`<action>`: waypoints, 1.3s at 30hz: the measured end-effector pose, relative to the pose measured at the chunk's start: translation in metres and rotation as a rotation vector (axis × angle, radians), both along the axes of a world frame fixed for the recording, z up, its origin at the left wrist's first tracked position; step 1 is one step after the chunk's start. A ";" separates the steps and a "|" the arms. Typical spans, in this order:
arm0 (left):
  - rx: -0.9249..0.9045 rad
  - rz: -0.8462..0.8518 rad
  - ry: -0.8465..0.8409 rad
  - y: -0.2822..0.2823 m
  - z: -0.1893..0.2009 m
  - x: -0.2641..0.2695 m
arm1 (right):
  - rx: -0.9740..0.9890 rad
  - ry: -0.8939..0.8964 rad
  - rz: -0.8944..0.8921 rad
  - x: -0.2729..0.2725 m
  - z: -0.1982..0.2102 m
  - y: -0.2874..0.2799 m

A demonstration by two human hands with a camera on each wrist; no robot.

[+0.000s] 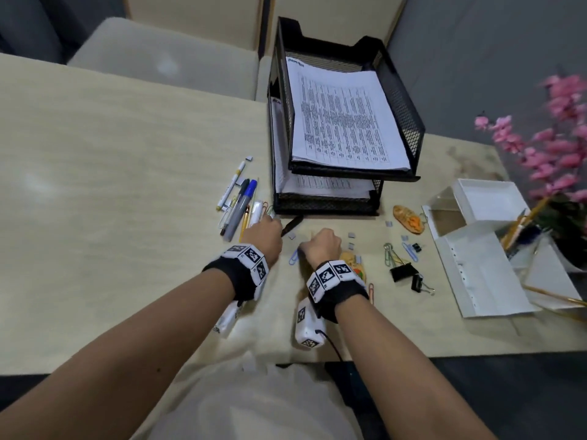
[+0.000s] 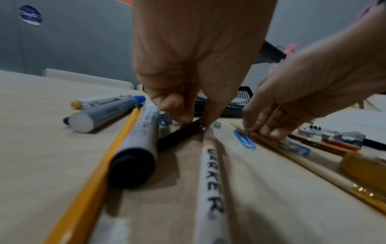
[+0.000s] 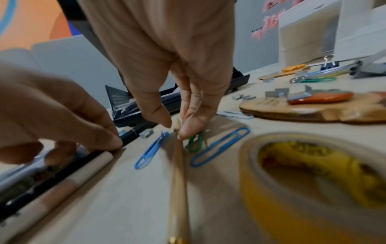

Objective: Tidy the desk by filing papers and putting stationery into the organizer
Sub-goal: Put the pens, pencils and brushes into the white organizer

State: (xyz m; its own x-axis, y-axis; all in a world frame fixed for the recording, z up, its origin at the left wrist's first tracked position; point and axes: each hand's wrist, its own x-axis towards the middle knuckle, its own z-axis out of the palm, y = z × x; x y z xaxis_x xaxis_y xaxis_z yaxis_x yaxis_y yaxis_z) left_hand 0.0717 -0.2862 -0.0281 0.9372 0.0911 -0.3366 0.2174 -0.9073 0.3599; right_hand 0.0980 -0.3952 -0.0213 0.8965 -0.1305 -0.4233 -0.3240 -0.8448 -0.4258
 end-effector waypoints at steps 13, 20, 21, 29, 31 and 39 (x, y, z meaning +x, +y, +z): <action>-0.220 0.166 -0.082 0.040 0.034 -0.009 | 0.176 -0.136 0.563 -0.014 0.007 0.007; -0.523 0.509 -0.234 0.088 0.058 -0.044 | -0.154 -0.213 1.280 -0.032 0.003 0.024; -0.557 0.546 -0.222 0.092 0.057 -0.047 | -0.180 -0.223 1.332 -0.029 0.003 0.023; -0.760 0.292 0.064 0.090 0.044 -0.052 | 0.194 -0.084 0.987 0.005 0.053 0.031; -0.770 0.222 0.094 0.083 0.045 -0.050 | 0.431 -0.041 0.793 0.012 0.066 0.040; -0.741 0.625 -0.108 0.090 0.032 -0.052 | 0.603 0.190 0.293 0.014 0.034 0.072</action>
